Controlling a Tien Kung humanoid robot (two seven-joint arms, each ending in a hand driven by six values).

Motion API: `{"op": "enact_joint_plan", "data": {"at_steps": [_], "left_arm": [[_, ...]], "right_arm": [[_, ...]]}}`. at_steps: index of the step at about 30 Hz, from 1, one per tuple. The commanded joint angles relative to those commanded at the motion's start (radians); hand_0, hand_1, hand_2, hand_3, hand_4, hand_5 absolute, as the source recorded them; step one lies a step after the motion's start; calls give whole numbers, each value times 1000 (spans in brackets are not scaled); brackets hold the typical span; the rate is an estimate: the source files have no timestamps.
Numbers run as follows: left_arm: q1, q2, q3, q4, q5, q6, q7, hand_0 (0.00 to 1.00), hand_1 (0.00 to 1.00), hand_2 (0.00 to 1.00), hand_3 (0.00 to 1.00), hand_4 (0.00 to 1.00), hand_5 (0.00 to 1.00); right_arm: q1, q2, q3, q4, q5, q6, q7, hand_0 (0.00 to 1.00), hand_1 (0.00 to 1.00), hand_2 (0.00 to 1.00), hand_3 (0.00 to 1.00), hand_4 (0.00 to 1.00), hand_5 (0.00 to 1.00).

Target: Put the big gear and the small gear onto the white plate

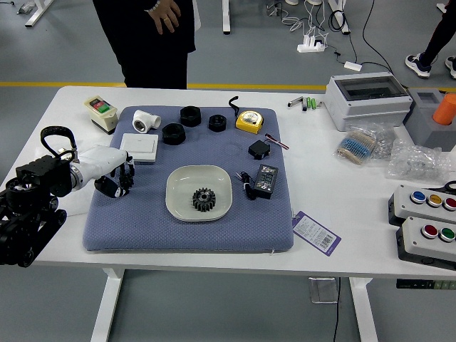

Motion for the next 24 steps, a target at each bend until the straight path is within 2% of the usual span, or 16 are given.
{"op": "enact_joint_plan", "data": {"at_steps": [1, 2, 7, 8, 19, 20, 24], "left_arm": [[-1, 0, 1, -1, -1, -1, 1, 323, 437, 510, 575, 667, 209], [-2, 0, 1, 0, -1, -1, 2, 314, 421, 491, 561, 568, 182], [-2, 0, 1, 6, 0, -5, 4, 314, 421, 491, 561, 568, 182], [-2, 0, 1, 6, 0, -6, 4, 296, 390, 453, 520, 480, 41], [-1, 4, 8, -3, 0, -13, 6, 293, 375, 439, 514, 497, 2], [0, 5, 8, -5, 0, -14, 6, 282, 335, 409, 504, 556, 2], [3, 10, 9, -23, 0, -17, 7, 282, 335, 409, 504, 556, 2]], "right_arm": [[0, 0, 0, 0, 0, 0, 0, 718, 724, 750, 602, 873, 728], [0, 0, 0, 0, 0, 0, 0, 718, 724, 750, 603, 873, 728], [1, -1, 0, 0, 0, 0, 0, 718, 724, 750, 603, 873, 728], [1, -1, 0, 0, 0, 0, 0, 718, 724, 750, 603, 873, 728], [-1, 0, -2, 0, 1, 0, 0, 718, 725, 750, 603, 873, 728], [-2, 0, -2, 0, 1, 0, 0, 718, 723, 750, 602, 873, 728], [-5, 0, -3, 0, 1, 0, 1, 718, 723, 750, 602, 873, 728]]}}
